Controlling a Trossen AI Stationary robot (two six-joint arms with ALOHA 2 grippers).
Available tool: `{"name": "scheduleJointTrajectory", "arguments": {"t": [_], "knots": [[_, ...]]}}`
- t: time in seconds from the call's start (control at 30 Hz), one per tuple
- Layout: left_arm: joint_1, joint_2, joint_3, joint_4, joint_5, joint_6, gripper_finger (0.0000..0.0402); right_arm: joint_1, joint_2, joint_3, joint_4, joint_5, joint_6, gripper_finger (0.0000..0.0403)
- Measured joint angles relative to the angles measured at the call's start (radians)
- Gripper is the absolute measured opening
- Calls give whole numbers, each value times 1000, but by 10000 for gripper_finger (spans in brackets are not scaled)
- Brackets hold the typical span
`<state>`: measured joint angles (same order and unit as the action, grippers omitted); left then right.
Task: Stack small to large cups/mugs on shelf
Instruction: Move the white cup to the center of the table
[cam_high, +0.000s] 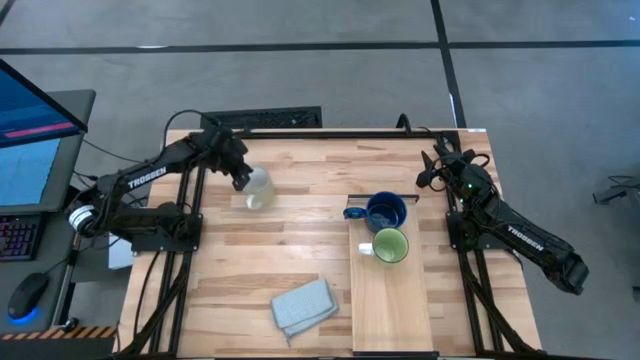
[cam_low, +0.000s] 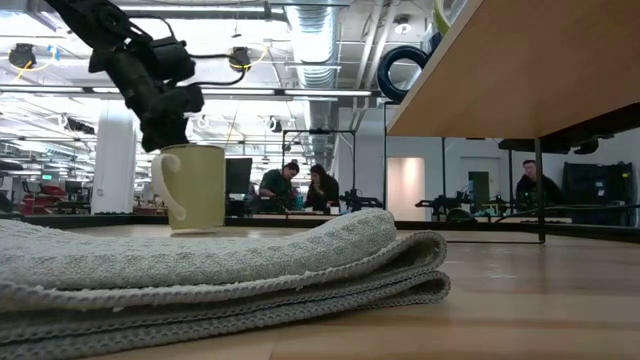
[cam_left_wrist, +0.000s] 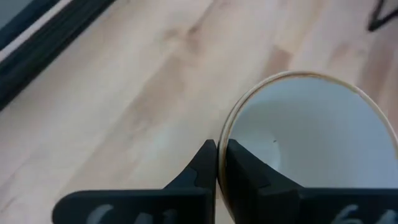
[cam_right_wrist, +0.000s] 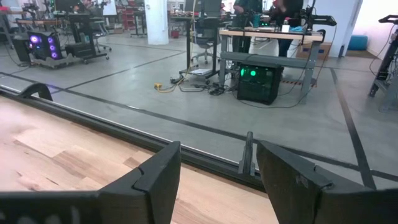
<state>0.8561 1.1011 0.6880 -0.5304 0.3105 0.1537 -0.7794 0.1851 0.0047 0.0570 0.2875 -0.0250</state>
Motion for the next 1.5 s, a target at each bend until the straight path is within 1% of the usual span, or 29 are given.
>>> {"name": "scheduleJointTrajectory", "arguments": {"t": [0.13, 0.23, 0.47, 0.53, 0.63, 0.73, 0.87, 1.03, 1.13, 1.3, 1.4, 1.5], "knots": [[-103, 0, 0, 17, 4, -21, 1, 0, 0, 0, 0, 0, 0, 235], [-196, 0, 24, 21, 3, -37, 1, 0, 0, 0, 0, 0, 0, 235], [-429, 0, 152, 4, -35, -43, 1, 0, 0, 0, 0, 0, 0, 235], [-488, 0, 187, -12, -56, -48, 1, 0, 0, 0, 0, 0, 0, 235], [-567, 0, 230, -42, -116, -70, 1, 0, 0, 0, 0, 0, 0, 235], [-636, 18, 250, -47, -151, -85, 1, 0, 0, 0, 0, -1, 0, 235], [-706, 95, 282, -43, -166, -111, 1, 0, -2, 0, -1, -2, 5, 235], [-778, 259, 388, -69, -165, -67, 1, 0, 0, 0, 1, -2, 83, 235], [-810, 361, 472, -99, -147, -15, 0, 0, 0, 0, 0, -2, 111, 235], [-863, 512, 623, -187, -108, 94, 0, 0, 0, 0, 0, -2, 113, 235], [-892, 581, 699, -238, -106, 159, 0, 0, 0, 0, 0, -2, 113, 235], [-914, 630, 751, -246, -107, 221, 0, 0, 0, 0, 0, -2, 113, 235]]}}
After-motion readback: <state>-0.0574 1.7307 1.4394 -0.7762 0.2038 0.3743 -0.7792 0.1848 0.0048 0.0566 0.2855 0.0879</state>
